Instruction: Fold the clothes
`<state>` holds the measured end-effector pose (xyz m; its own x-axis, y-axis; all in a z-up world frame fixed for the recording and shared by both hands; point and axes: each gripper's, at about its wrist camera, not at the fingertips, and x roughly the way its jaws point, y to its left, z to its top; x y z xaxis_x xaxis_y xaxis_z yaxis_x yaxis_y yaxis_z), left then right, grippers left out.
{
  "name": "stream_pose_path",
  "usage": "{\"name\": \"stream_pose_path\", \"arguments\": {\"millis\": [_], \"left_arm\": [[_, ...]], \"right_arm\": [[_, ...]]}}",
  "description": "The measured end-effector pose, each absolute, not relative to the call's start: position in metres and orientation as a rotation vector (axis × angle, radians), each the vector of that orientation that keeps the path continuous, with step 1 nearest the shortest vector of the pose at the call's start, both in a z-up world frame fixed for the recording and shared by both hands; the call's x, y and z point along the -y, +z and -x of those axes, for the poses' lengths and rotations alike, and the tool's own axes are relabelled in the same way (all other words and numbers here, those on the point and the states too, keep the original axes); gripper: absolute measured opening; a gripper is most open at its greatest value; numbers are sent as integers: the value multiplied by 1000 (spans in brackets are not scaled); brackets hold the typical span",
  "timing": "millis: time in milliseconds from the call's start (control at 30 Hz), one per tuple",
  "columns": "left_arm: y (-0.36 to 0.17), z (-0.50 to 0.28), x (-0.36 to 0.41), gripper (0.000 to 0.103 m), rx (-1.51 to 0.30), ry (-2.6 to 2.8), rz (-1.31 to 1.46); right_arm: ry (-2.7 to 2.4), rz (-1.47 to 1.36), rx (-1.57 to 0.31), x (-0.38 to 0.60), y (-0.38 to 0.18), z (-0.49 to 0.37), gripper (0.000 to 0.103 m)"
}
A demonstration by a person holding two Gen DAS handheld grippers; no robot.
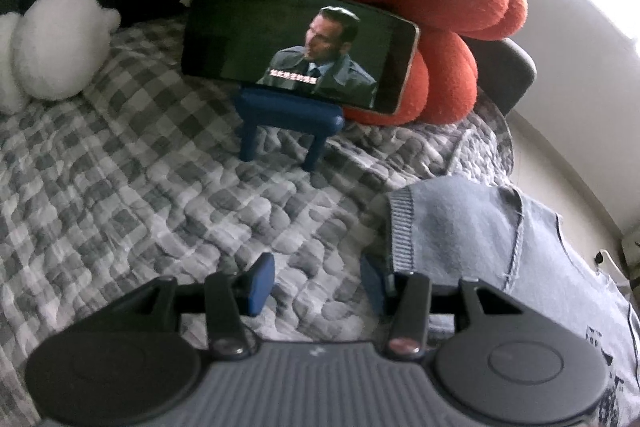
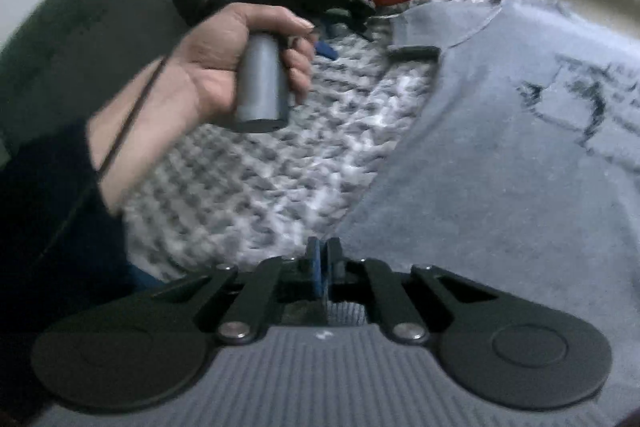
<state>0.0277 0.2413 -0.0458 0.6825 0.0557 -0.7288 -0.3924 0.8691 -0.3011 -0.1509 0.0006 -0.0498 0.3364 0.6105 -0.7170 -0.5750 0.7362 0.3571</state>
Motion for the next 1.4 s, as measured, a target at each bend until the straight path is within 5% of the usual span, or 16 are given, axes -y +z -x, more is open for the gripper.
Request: {"name": "stream_pose_path", "arguments": {"millis": [300, 600, 967, 1067, 1400], "left_arm": [[-47, -29, -238, 49, -795, 248, 431], [-44, -29, -231, 49, -789, 234, 390], [-45, -32, -225, 51, -794, 229, 367], [-43, -34, -222, 51, -789, 210, 349], [-46, -35, -218, 52, -804, 213, 319]], "right_arm": [[791, -51, -997, -2, -53, 144, 18], [542, -126, -970, 105, -24, 110, 32], [103, -324, -1057, 292, -52, 120, 31], [65, -407, -1031, 329, -55, 151, 23], [15, -349, -1036, 355, -44, 209, 24]]}}
